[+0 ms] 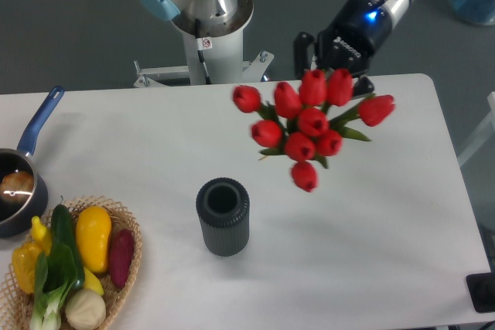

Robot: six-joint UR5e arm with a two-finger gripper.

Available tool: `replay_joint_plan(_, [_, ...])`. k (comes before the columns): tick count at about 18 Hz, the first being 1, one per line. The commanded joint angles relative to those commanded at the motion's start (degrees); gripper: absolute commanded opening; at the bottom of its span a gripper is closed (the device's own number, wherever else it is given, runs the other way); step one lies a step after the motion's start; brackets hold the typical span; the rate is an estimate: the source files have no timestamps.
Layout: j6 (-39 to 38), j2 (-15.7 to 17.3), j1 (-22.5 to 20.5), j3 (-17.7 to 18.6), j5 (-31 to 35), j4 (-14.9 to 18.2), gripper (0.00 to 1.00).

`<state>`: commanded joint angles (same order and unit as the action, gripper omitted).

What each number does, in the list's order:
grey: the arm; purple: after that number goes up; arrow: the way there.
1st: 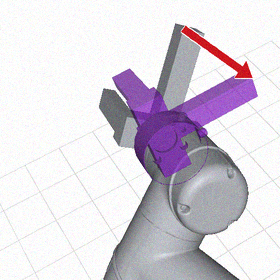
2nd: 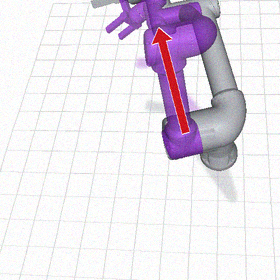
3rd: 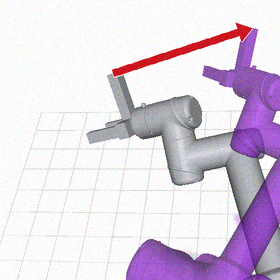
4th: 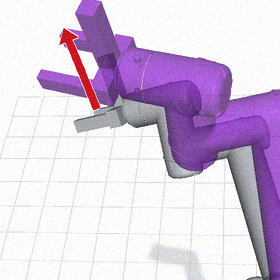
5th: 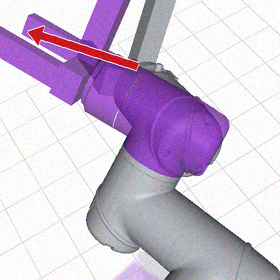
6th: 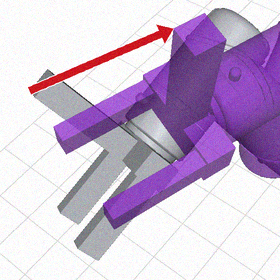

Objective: Pick up the flowers from the vase
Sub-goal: 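Carry the held tulips up and away from the vase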

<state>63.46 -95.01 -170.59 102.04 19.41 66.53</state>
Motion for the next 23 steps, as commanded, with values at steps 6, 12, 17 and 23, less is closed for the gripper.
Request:
replay_joint_plan(6, [-0.3, -0.3, -3.4, 1.3, 6.3, 0.5, 0.0])
replay_joint_plan(12, [5.3, -0.5, -4.4, 1.2, 20.9, 0.4, 0.03])
replay_joint_plan(17, [10.6, -0.6, -4.6, 1.1, 30.7, 0.6, 0.01])
replay_joint_plan(23, [13.3, -0.7, -4.3, 0.4, 37.8, 0.6, 0.01])
